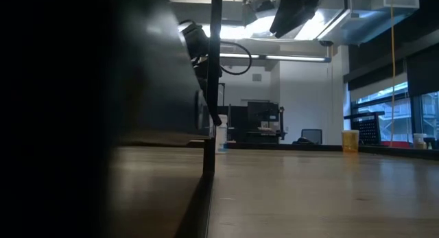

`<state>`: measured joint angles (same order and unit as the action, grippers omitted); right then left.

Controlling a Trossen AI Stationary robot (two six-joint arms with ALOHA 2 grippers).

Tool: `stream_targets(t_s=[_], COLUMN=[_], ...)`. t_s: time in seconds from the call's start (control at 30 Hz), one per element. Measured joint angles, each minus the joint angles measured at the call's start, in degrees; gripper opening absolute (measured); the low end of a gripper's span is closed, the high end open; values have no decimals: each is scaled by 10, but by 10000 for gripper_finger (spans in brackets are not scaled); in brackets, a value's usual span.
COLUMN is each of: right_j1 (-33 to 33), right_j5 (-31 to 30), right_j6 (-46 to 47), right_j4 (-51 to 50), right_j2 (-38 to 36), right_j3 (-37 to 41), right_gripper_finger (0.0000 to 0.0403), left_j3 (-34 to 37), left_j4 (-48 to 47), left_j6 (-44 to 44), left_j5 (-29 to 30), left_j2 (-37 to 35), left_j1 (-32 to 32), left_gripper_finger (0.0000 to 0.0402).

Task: Pick and place medicine bottles onto shelf by color
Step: Put the white pill bottle on the shelf aligned with the other white pill bottle

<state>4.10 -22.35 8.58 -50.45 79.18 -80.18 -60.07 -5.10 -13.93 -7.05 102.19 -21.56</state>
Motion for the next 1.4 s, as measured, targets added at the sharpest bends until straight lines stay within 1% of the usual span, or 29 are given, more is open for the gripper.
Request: stream_targets(t_s=[0.33, 0.6, 0.73, 0.8, 1.07, 1.2, 1.3, 1.4], right_j1=[0, 0, 0, 0, 0, 0, 0, 0], right_j5=[0, 0, 0, 0, 5, 5, 6, 6], right_j6=[0, 0, 0, 0, 0, 0, 0, 0], right_j4=[0, 0, 0, 0, 1, 1, 3, 4], right_j2=[0, 0, 0, 0, 0, 0, 0, 0], right_j3=[0, 0, 0, 0, 0, 0, 0, 0], right_gripper_finger=[257, 257, 257, 257, 257, 257, 257, 257], left_j3=[0, 0, -1, -1, 0, 0, 0, 0], left_j4=[-2, -38, -71, -99, -222, -265, -300, -339], left_j6=[-10, -17, -20, -27, -84, -131, -127, -99], left_j5=[-6, -20, -20, -30, -77, -83, -90, -89], left_j2=[-1, -22, -35, -41, -93, -130, -160, -194], left_j1=[8, 11, 14, 14, 22, 33, 46, 60], left_gripper_finger=[227, 195, 187, 185, 183, 183, 183, 182])
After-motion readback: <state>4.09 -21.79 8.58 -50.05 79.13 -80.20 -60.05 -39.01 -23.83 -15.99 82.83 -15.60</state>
